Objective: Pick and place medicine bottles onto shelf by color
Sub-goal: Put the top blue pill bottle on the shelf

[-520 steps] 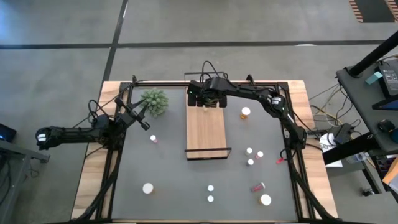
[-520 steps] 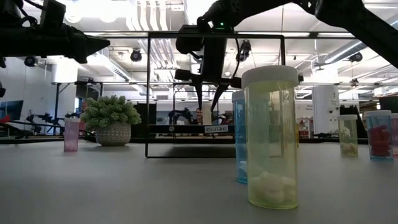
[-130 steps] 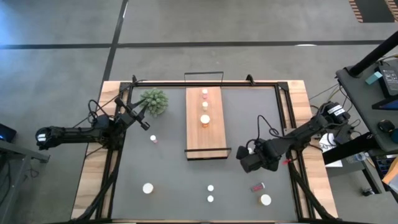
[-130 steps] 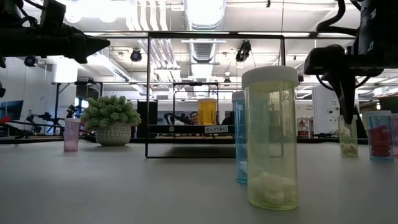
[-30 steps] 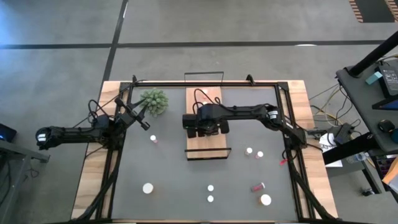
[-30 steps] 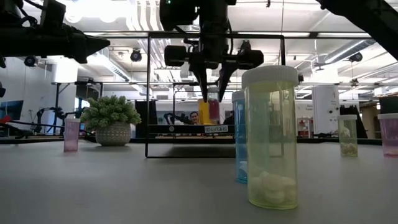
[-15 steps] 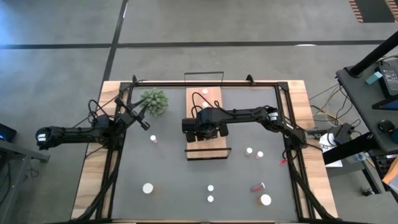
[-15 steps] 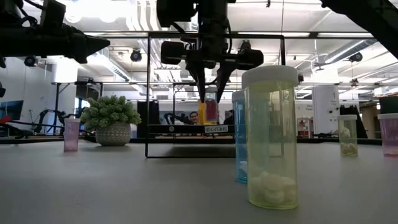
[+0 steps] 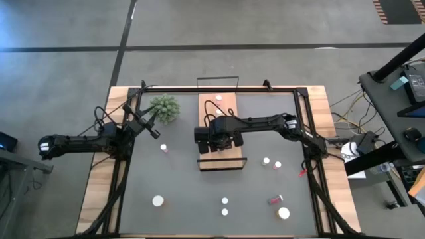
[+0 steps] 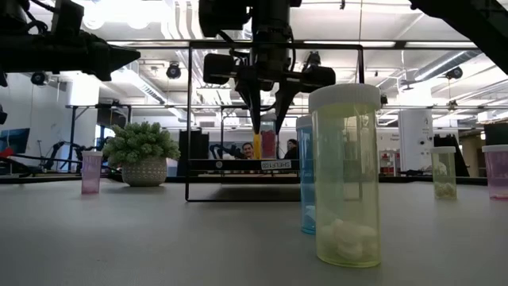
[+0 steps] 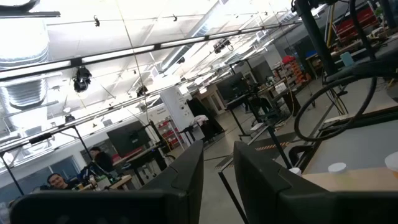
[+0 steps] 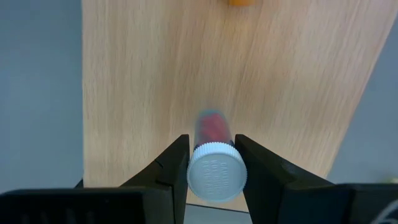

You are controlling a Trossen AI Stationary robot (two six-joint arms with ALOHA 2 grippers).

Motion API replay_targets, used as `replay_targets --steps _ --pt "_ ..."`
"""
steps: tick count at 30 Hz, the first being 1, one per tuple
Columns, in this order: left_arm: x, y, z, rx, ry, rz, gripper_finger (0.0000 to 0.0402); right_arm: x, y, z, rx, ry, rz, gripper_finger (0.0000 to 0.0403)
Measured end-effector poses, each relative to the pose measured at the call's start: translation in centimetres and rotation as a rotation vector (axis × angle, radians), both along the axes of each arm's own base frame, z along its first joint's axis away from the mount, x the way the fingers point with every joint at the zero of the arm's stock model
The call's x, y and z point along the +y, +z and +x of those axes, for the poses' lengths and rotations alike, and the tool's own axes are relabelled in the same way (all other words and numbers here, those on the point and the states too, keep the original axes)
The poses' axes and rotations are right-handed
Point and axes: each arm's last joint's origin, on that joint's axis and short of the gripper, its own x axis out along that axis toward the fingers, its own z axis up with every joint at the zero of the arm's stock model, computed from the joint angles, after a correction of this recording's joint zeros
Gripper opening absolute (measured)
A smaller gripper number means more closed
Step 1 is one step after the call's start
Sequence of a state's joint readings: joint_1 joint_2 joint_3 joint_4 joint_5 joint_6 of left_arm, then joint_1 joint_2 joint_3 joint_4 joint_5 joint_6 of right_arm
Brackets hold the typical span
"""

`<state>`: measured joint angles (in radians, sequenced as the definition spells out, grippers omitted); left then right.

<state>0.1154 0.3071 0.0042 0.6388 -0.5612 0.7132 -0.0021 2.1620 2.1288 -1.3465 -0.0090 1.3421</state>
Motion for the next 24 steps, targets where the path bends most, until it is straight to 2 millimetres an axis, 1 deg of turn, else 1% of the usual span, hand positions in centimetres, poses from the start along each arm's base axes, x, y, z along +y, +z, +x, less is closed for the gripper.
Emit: replay_targets --steps 13,24 --pt "0.00 0.00 0.00 0.000 0.000 0.000 0.0072 0.00 -0.02 0.02 -0.001 0.003 0.000 0.0109" --pt "0.00 0.00 0.00 0.000 0.000 0.000 0.0072 0.00 -0.07 -0.01 0.002 0.003 0.000 0.0119"
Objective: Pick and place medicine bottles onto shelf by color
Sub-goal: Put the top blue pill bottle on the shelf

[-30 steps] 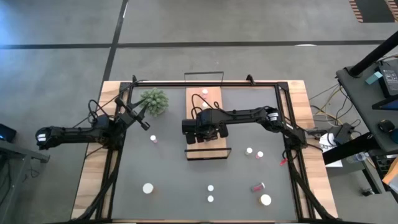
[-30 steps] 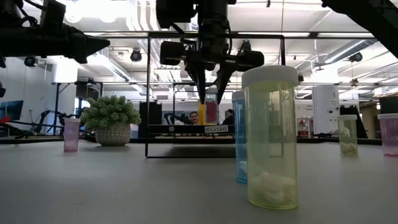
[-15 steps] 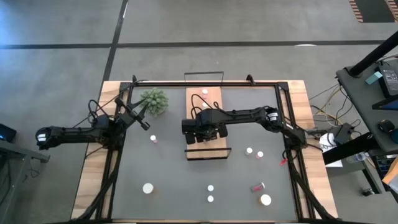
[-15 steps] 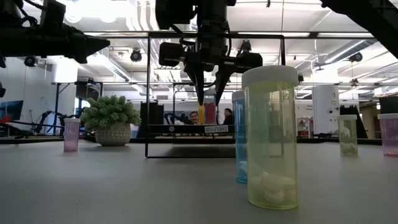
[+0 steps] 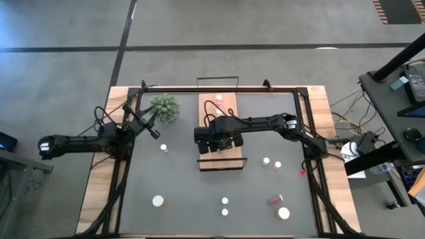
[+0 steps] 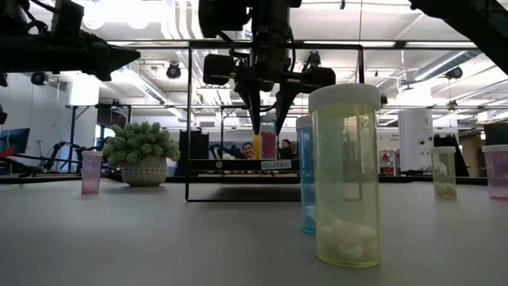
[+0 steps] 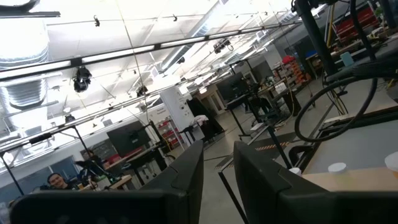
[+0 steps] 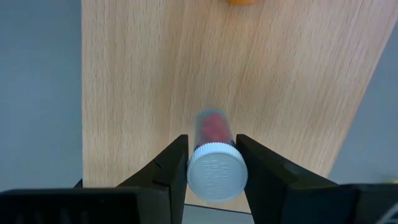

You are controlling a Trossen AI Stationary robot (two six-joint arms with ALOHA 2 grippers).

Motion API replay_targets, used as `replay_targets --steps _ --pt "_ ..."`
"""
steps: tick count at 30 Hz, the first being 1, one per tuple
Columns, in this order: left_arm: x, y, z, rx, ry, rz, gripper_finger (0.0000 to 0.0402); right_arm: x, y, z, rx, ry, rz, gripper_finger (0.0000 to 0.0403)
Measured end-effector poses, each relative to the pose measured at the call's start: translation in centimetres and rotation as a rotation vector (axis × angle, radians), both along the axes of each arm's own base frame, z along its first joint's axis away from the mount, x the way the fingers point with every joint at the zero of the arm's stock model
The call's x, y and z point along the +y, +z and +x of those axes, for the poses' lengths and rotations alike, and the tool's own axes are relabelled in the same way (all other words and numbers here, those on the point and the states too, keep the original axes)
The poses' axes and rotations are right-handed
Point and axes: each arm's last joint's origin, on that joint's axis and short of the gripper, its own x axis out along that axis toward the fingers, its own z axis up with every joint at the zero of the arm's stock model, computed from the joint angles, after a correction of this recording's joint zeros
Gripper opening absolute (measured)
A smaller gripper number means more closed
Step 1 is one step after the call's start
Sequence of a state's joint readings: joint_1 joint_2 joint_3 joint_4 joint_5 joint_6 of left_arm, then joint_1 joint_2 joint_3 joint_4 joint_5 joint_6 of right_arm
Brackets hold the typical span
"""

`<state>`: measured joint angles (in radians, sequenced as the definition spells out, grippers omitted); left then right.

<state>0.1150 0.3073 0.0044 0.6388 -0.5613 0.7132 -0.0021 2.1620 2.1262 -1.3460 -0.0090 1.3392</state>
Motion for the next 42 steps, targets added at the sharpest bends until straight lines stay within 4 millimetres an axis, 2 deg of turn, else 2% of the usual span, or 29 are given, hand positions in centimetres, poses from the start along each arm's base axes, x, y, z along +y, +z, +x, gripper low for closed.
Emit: replay_targets --steps 30,38,42 --pt "0.00 -0.01 0.00 0.000 0.000 0.000 0.0072 0.00 0.00 -0.01 0.000 0.032 -0.003 0.0121" --pt "0.00 0.00 0.00 0.000 0.000 0.000 0.0072 0.00 0.01 -0.02 0.002 0.031 -0.003 0.0103" --pt "0.00 0.00 0.00 0.000 0.000 0.000 0.0072 -0.03 0.01 -0.03 0.002 0.032 -0.008 0.0117"
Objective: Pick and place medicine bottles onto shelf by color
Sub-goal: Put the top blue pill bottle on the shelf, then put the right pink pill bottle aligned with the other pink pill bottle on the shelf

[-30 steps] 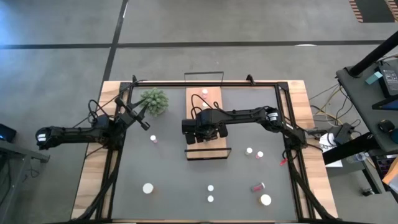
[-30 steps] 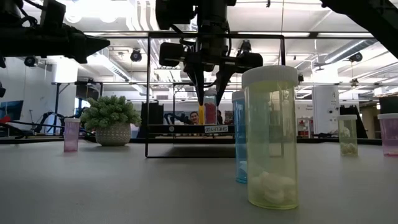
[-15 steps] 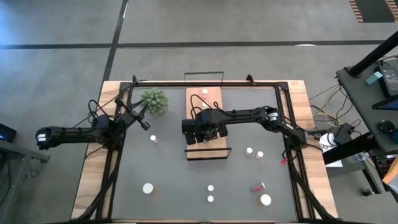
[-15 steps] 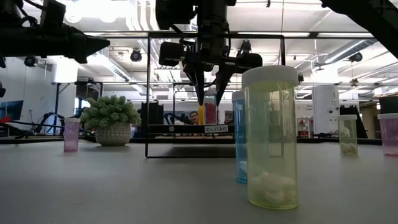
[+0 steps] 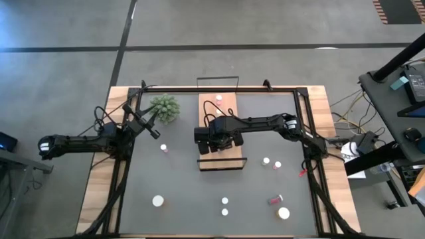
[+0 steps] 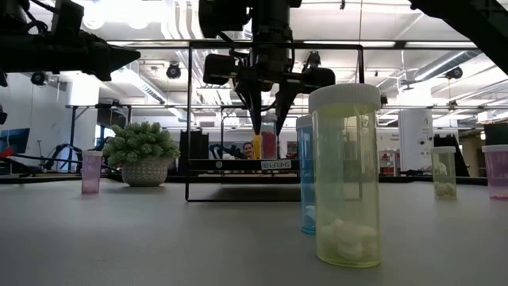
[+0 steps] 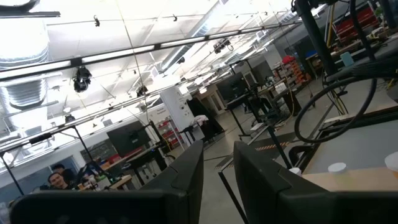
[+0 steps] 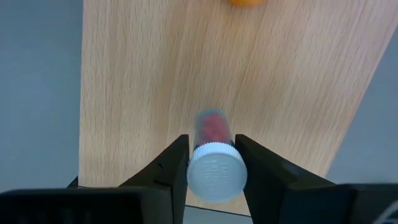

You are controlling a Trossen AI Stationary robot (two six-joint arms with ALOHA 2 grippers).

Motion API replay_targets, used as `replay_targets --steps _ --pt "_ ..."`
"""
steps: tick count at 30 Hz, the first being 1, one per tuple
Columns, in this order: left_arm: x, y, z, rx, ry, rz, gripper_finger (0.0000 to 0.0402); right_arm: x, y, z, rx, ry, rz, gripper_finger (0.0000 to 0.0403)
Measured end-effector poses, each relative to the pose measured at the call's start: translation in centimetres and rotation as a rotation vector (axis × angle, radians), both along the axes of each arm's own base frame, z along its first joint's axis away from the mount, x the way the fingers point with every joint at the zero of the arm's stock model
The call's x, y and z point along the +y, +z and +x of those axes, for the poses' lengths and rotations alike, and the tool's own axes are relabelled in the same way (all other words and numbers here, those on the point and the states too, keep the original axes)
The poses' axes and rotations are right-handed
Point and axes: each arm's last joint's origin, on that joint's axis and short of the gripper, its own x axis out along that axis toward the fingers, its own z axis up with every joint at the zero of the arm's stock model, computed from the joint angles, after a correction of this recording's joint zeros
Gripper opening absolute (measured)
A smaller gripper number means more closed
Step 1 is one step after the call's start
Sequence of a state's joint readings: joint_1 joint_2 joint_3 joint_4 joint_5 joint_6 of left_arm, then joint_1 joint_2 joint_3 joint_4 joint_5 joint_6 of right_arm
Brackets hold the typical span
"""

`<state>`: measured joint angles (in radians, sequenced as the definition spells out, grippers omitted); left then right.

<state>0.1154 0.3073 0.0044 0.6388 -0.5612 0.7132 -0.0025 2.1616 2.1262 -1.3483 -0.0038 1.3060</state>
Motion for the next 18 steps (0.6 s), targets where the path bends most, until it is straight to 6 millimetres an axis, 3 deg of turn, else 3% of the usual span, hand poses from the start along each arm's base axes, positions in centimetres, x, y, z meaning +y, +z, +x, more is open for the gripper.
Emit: replay_targets --steps 13,18 --pt "0.0 0.0 0.0 0.000 0.000 0.000 0.0072 -0.1 0.1 0.0 0.000 -0.003 -0.003 0.0199" --pt "0.0 0.0 0.0 0.000 0.000 0.000 0.0072 -0.4 1.2 -0.3 -0.019 -0.023 -0.018 0.0223"
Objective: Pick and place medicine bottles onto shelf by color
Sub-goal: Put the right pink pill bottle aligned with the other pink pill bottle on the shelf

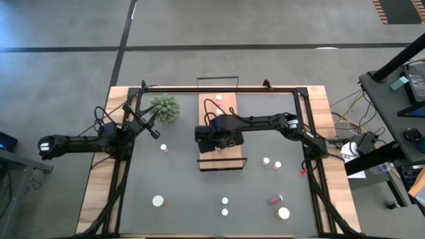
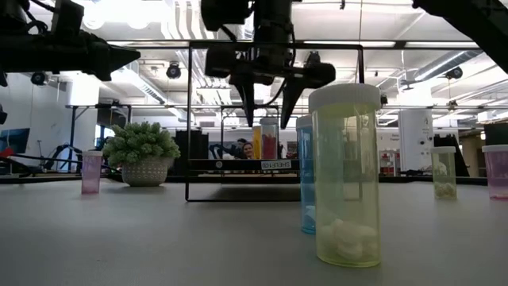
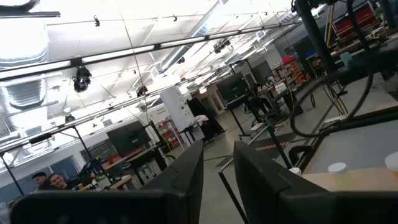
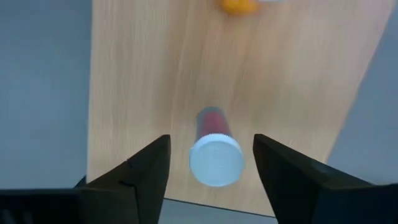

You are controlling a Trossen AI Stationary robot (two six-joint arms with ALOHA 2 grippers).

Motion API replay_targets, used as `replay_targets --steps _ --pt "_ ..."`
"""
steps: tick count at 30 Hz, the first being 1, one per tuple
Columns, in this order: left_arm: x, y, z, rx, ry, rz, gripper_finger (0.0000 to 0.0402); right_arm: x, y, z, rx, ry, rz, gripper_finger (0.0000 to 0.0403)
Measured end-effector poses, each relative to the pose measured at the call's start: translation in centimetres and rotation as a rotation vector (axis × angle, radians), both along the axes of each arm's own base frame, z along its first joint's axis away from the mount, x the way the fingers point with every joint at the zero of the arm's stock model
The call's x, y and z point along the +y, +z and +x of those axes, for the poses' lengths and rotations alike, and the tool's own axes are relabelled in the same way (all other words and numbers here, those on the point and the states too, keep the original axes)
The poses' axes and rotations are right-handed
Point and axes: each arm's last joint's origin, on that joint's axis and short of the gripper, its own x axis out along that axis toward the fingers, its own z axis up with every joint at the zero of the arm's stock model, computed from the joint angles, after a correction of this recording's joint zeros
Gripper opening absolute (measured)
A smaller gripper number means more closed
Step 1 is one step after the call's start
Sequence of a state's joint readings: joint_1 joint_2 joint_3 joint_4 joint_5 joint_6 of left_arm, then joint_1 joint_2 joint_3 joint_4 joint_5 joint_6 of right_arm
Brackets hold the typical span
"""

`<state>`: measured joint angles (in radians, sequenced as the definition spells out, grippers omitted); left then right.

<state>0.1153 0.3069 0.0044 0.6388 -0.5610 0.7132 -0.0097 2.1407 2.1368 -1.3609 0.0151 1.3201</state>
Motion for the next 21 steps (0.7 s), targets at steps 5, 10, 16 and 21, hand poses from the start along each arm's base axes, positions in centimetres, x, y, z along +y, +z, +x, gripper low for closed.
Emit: replay_targets --steps 5,10,16,21 --pt "0.0 0.0 0.0 0.001 0.000 0.000 0.0072 -0.2 1.9 -1.1 0.000 -0.052 -0.049 0.0240" --pt "0.0 0.0 0.0 0.000 0.000 0.000 0.0072 -0.4 4.3 -2.6 -0.020 -0.100 -0.121 0.0247" --pt "0.0 0.0 0.0 0.000 0.000 0.000 0.0072 -0.8 7.6 -5.2 -0.030 -0.171 -0.236 0.0244" --pt "0.0 0.0 0.0 0.000 0.000 0.000 0.0072 -0.9 9.4 -7.7 -0.045 -0.243 -0.251 0.0243"
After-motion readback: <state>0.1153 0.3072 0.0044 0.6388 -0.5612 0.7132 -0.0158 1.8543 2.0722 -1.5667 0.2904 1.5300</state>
